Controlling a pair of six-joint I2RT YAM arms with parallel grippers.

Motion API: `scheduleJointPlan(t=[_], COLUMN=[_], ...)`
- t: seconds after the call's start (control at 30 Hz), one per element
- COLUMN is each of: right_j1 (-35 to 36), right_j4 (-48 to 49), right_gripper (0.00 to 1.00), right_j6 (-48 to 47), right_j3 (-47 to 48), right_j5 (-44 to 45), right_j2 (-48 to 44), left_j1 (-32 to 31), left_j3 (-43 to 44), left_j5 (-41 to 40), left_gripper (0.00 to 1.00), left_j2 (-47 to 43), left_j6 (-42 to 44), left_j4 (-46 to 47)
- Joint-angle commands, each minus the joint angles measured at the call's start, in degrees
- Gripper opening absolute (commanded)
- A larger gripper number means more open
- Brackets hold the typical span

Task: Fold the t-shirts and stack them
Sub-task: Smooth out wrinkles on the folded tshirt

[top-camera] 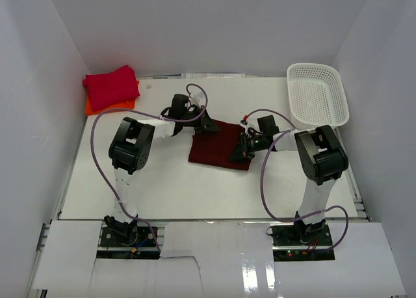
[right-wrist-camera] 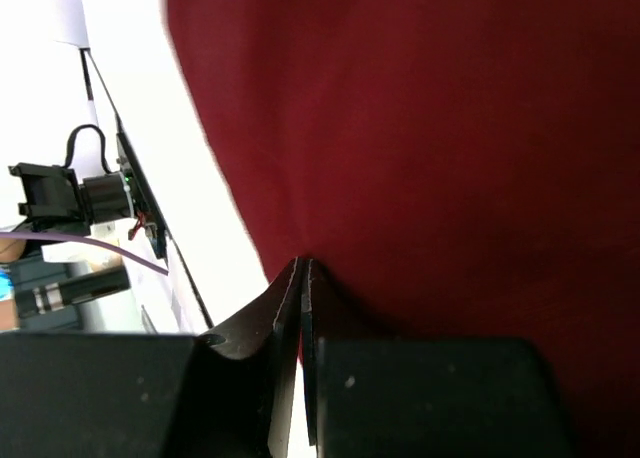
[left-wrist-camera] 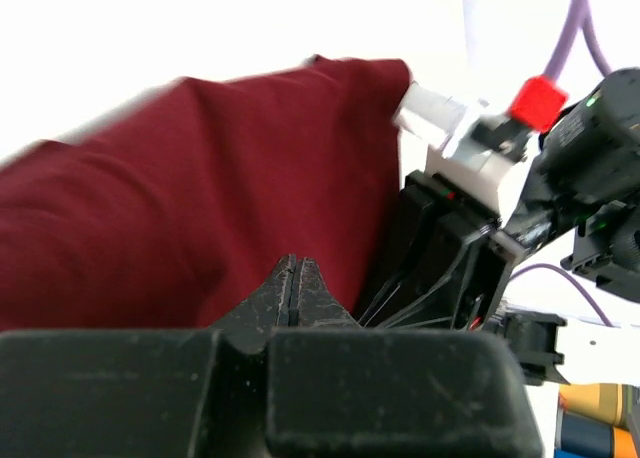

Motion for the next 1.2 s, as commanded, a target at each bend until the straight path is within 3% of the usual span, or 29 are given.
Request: scheduleJointPlan(t=[0.0, 0.3, 0.47, 0.7, 0.9, 1.17], right_j1=[0.1, -0.1, -0.1, -0.1, -0.1, -0.1], right_j4=[2.3, 0.3, -1.3, -2.6, -3.6, -8.9], right_gripper=[0.08, 0.08, 0.08, 0.08, 0.08, 0.08], right_j6=[0.3, 0.4, -0.1, -0.6, -0.8, -2.3], right_j3=[-1.7, -4.4, -5.0, -5.0, -3.7, -0.1], right_j5=[-0.4, 4.7, 6.3, 7.8, 7.8, 8.5], right_j2=[2.7, 2.5, 1.0, -0.4, -0.7, -3.4], left_j1=[0.7, 1.0, 1.3, 3.4, 5.0, 5.0], left_j3=[2.7, 8.9, 9.4, 7.5, 4.8, 8.8], left_j5=[-2.2, -10.9, -24.5, -34.6, -32.4, -31.2], left_gripper=[0.00, 0.00, 0.00, 0.00, 0.00, 0.00], left_j2=[0.9, 4.0, 3.0, 1.9, -3.8, -13.2], left_j6=[2.2, 6.6, 6.9, 5.8, 6.1, 7.7], left_j4=[-0.9, -7.6, -11.8, -19.7, -16.0, -18.1])
